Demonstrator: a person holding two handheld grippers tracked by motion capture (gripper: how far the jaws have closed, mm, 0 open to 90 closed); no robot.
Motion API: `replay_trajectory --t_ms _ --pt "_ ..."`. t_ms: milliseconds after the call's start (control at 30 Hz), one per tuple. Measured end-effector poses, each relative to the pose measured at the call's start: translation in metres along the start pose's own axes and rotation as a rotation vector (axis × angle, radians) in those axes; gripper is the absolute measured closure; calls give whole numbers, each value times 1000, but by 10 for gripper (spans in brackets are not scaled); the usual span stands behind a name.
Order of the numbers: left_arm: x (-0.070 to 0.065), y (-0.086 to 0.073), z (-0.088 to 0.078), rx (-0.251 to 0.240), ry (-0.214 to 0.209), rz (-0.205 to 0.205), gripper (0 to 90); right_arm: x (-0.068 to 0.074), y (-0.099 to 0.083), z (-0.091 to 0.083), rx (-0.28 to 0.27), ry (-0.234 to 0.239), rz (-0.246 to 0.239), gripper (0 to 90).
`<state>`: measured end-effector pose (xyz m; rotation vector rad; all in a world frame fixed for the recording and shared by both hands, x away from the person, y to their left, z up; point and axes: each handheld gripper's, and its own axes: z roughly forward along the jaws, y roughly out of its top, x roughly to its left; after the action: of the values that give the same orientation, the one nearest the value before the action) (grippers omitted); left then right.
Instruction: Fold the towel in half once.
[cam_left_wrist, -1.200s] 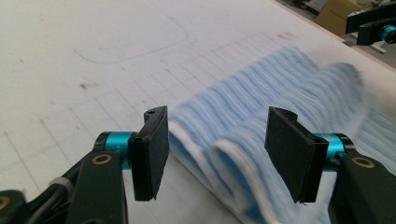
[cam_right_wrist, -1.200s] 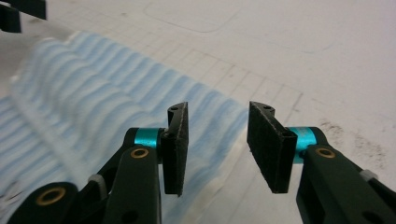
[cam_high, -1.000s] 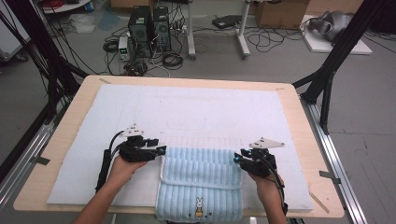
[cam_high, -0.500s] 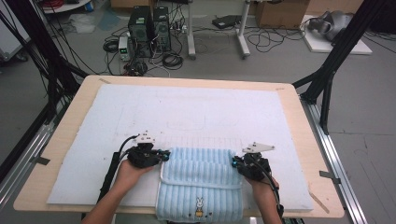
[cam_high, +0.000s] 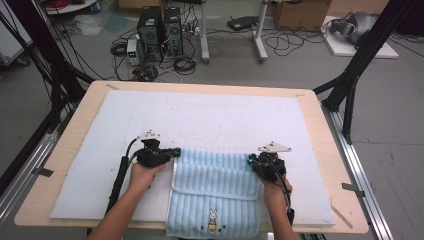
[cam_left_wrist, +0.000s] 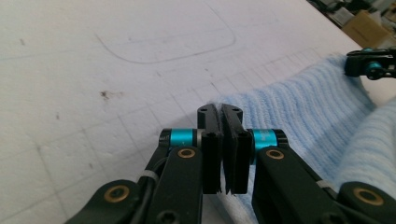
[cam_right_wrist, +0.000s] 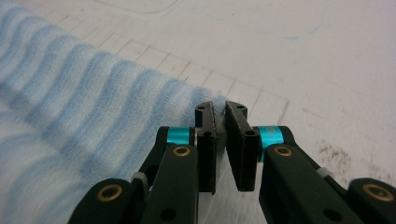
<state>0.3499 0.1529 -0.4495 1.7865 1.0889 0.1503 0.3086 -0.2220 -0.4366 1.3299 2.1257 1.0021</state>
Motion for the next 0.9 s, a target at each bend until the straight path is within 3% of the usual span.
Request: replay_trajectory --t_ms 33,67,100,167,267,367,433,500,533,567,600,667,767,900 --pt "-1 1 0 -12 27 6 782 -1 1 3 7 -6 -1 803" --pt "0 3 -1 -37 47 -14 685 -1 1 5 15 -6 3 752" --pt "2 4 -3 -44 41 -37 598 -2 1 5 17 -7 16 717" --pt "5 4 -5 -23 42 -27 492 -4 0 0 -8 1 32 658" --pt "5 1 -5 39 33 4 442 -9 -2 -9 -39 33 59 583" --pt "-1 -1 0 63 8 22 433 -12 -4 -5 21 66 54 507" --pt "-5 -4 3 80 33 67 431 -10 -7 1 56 90 45 462" --pt "-7 -4 3 79 65 80 508 -6 -8 4 70 83 22 455" --pt "-7 -5 3 92 54 99 600 -5 -8 4 70 80 17 465" --pt "-8 -7 4 102 38 113 797 -4 -8 4 70 78 15 509" --pt "-10 -7 4 103 44 131 841 -3 -8 4 72 86 10 591" --pt "-9 -5 5 99 44 115 863 -2 -7 4 73 127 -9 810" --pt "-2 0 5 75 46 77 869 0 -1 8 84 157 -26 846" --pt "8 9 5 55 51 47 868 -3 7 16 56 142 -18 847"
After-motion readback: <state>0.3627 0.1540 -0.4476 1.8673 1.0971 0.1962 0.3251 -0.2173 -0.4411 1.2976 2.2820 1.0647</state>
